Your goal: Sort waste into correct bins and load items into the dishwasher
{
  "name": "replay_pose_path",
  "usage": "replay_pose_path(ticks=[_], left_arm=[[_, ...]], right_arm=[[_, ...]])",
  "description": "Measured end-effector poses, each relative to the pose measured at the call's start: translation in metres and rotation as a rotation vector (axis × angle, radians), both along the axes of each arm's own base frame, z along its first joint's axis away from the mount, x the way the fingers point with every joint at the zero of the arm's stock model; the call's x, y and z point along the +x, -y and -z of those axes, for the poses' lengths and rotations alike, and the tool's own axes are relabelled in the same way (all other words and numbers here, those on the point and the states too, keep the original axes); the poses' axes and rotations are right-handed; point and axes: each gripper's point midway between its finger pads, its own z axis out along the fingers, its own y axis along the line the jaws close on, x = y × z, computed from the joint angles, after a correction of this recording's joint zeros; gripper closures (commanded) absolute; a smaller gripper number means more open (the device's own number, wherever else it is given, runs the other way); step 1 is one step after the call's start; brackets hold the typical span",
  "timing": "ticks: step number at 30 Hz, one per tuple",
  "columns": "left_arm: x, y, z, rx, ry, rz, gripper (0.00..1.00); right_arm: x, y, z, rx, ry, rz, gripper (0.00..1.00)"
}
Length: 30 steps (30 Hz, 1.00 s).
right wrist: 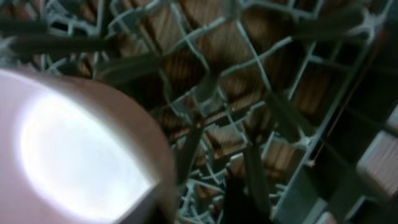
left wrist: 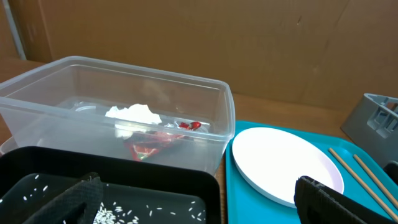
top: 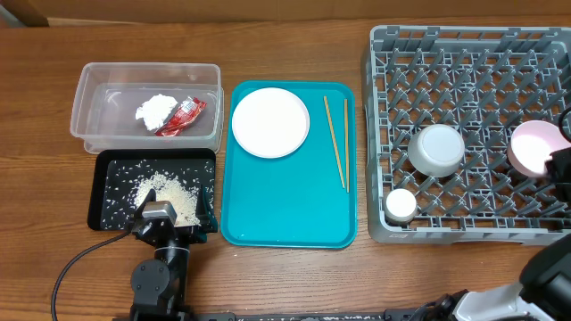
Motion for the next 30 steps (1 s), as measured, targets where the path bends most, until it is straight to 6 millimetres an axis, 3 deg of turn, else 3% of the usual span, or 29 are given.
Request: replay_pose_path(ticks=[5, 8, 12, 15, 18, 27, 30], left_arm=[[0.0, 0.0, 0.0, 0.0, 0.0, 0.0, 0.0], [0.0, 0.0, 0.0, 0.0, 0.0, 0.0, 0.0], [0.0, 0.0, 0.0, 0.0, 0.0, 0.0, 0.0], [0.0, 0.0, 0.0, 0.0, 0.0, 0.0, 0.0], [0.0, 0.0, 0.0, 0.0, 0.0, 0.0, 0.0], [0.0, 0.0, 0.0, 0.0, 0.0, 0.0, 0.0], [0.0, 0.0, 0.0, 0.0, 0.0, 0.0, 0.0]], right_arm=[[-0.002, 0.003, -0.002, -0.016, -0.006, 0.017, 0.92], [0.0, 0.003, -0.012, -0.046, 0.014, 0.005, 0.96], [0.011, -0.003, -0.058, -0.184, 0.096, -0.051, 0.96], [0.018, -0.015, -0.1, -0.323, 0.143, -0.105, 0.96], [0.025, -0.03, -0.127, -0.457, 0.142, -0.16, 0.96], [0.05, -0.069, -0.135, -0.861, -0.123, -0.349, 0.96], [0.052, -0.068, -0.132, -0.973, -0.228, -0.374, 0.96]])
